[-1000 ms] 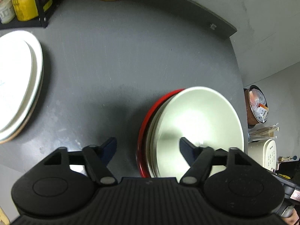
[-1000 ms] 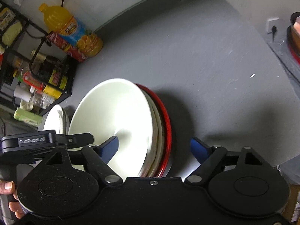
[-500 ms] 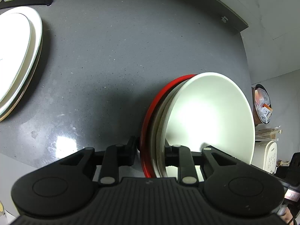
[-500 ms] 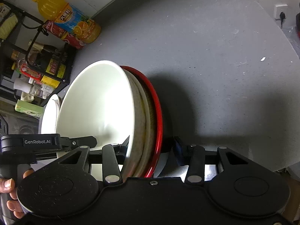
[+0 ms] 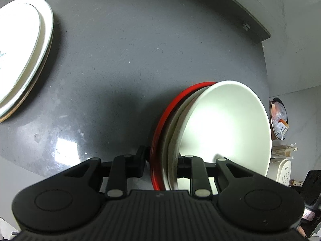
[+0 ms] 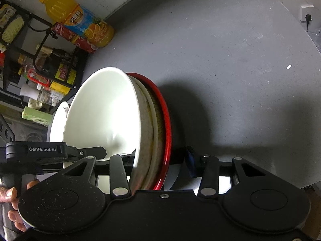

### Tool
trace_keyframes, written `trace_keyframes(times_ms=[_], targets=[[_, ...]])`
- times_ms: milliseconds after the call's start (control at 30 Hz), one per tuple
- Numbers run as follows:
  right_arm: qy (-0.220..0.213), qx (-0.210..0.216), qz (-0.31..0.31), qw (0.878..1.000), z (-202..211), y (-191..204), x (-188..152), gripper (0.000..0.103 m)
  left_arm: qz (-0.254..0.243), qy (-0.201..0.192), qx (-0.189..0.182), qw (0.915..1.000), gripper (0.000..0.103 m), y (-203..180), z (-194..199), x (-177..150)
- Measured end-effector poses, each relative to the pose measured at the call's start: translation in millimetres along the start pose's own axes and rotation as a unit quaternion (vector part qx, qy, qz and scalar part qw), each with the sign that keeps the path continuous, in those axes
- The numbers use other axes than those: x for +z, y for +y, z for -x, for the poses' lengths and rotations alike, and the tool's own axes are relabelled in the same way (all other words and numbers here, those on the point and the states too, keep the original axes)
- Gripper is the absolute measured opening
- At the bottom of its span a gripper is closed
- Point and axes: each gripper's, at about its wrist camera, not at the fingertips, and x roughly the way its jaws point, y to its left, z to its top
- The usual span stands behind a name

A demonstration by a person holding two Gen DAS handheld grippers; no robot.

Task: Organize plates and bowls
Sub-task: 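Close both tools on the rim of the red bowl stack, then lift the red bowl stack with both tools and carry it over the plates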

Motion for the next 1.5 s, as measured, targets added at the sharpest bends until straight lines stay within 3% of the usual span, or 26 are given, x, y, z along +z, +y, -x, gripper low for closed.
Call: trace_keyframes(times_ms=[600,1500], targets=[[-0.036,0.004,-0.001,0.999,-6,54,12,0.042,-0.017,-0.023,-0.022,0.9993,0.025,28,38,36],[-0.036,0.021,0.030,0.999,-48,181,9,0.043,0.011,-0.063,-0.043,0.9971,0.025,151,118,71]])
